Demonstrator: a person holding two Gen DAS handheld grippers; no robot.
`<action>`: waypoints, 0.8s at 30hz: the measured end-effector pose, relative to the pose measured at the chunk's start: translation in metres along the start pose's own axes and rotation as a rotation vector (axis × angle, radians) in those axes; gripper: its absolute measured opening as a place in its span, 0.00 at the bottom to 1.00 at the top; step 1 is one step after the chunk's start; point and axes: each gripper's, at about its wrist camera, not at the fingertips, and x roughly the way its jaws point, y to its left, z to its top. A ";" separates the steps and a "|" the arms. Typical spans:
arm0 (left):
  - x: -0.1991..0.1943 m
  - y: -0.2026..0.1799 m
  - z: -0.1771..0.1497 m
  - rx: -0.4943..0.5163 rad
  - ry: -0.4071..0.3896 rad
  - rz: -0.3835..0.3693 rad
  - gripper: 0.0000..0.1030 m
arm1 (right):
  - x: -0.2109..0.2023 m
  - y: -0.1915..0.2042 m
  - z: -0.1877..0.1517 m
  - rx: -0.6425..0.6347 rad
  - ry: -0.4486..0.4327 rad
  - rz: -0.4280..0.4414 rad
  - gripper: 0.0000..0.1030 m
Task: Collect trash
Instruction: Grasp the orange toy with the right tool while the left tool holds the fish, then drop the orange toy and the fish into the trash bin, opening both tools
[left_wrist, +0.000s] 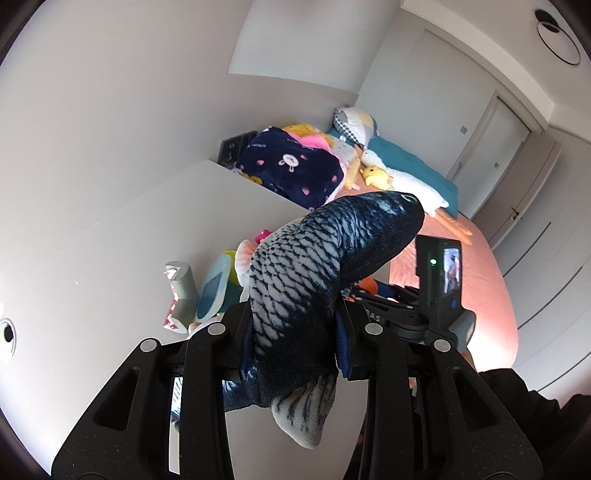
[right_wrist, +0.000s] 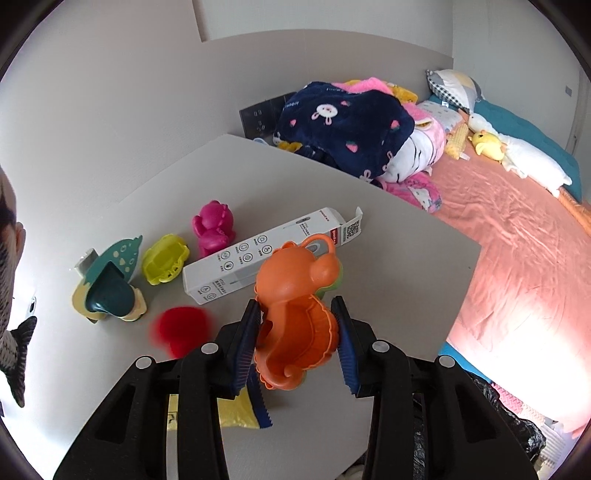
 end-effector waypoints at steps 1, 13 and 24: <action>-0.002 -0.001 0.000 0.003 -0.003 0.000 0.32 | -0.003 0.000 -0.001 0.001 -0.005 -0.001 0.40; -0.017 -0.028 -0.009 0.067 -0.017 -0.034 0.32 | -0.060 -0.019 -0.019 0.043 -0.081 -0.015 0.40; -0.010 -0.062 -0.022 0.121 0.021 -0.092 0.33 | -0.098 -0.049 -0.046 0.107 -0.113 -0.058 0.40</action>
